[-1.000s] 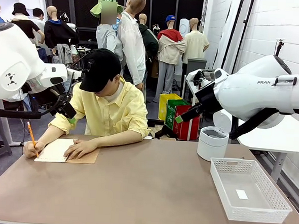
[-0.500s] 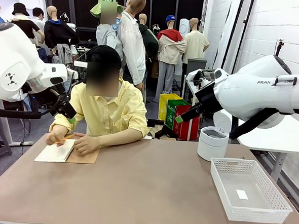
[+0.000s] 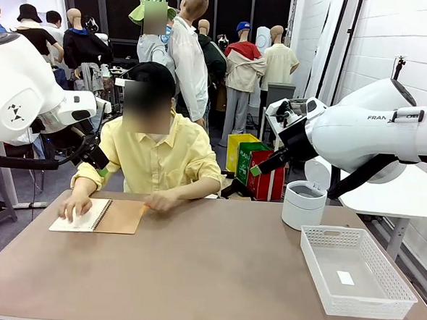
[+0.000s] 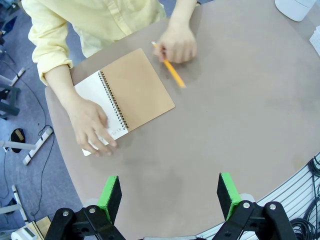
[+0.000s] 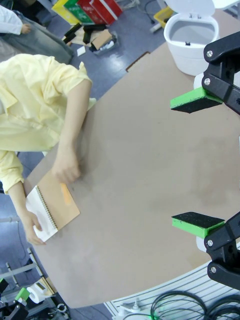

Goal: Sort the paper based on its condition.
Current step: If a person hands you a paper, place it in the Organizing basket , and if it's crumpled, put it in the Trash can.

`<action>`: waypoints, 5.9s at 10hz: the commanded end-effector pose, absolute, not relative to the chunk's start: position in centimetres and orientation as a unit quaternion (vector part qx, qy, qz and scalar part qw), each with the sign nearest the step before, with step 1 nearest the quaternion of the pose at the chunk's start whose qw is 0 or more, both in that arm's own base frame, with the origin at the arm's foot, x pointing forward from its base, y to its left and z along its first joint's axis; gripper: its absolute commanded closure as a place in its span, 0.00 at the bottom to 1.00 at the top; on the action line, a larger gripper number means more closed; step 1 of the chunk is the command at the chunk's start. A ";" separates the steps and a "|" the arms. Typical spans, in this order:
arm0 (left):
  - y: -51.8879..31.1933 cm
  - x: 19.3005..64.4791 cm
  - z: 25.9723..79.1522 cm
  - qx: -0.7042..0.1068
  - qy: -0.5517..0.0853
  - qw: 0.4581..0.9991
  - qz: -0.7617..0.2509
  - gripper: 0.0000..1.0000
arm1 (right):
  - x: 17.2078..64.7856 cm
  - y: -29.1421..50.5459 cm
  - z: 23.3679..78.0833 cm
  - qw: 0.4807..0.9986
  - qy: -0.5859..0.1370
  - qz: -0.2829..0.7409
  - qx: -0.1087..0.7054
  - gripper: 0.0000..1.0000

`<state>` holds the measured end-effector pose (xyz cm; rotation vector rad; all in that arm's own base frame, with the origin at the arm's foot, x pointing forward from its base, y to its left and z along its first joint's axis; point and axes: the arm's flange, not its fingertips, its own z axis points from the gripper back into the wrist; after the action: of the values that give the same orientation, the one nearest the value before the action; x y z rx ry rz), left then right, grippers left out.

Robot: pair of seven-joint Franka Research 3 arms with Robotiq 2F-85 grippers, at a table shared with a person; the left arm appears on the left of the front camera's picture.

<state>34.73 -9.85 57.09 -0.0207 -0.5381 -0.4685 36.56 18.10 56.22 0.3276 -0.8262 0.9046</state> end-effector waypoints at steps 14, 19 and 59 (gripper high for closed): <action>-9.7 34.7 57.2 -0.007 -0.265 0.936 -0.230 0.00 | 36.4 18.0 56.0 0.806 -0.384 0.423 0.156 0.00; -9.7 34.7 57.2 -0.007 -0.265 0.936 -0.230 0.00 | 36.4 18.0 56.0 0.806 -0.384 0.423 0.156 0.00; -9.7 34.7 57.2 -0.007 -0.265 0.936 -0.230 0.00 | 36.4 18.0 56.0 0.806 -0.384 0.423 0.156 0.00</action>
<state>34.73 -9.85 57.09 -0.0207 -0.5381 -0.4685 36.56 18.10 56.22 0.3276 -0.8262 0.9046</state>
